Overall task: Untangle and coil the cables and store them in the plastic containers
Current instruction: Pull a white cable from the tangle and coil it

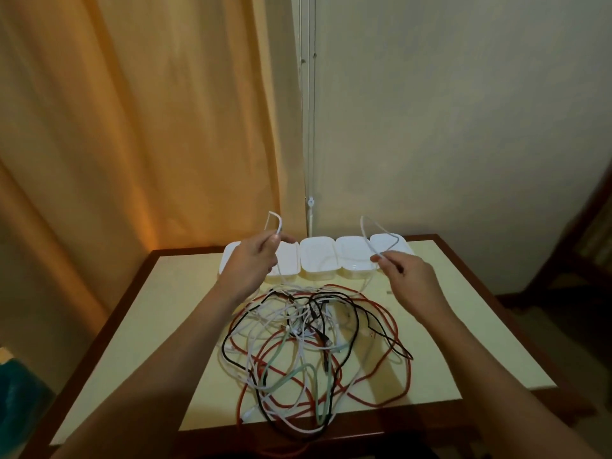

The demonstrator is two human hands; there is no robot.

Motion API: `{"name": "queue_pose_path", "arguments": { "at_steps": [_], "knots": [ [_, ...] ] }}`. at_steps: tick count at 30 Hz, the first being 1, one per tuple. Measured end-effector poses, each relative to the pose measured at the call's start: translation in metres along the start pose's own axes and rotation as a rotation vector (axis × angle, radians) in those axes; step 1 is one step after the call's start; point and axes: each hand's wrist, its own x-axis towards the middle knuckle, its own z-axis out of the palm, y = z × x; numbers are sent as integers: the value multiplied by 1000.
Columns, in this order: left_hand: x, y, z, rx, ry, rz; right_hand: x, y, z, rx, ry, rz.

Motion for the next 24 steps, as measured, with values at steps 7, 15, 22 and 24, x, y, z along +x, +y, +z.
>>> {"name": "queue_pose_path", "arguments": {
  "at_steps": [7, 15, 22, 24],
  "knots": [
    [-25, 9, 19, 207, -76, 81, -29, 23, 43, -655, -319, 236],
    [-20, -20, 36, 421, -177, 108, -19, -65, 77, -331, 143, 27],
    [-12, -46, 31, 255, -35, 48, -19, -54, 92, -224, -38, 292],
    [-11, -56, 34, 250, -46, 46, -25, -50, 83, -244, -167, 356]
  ]
}}
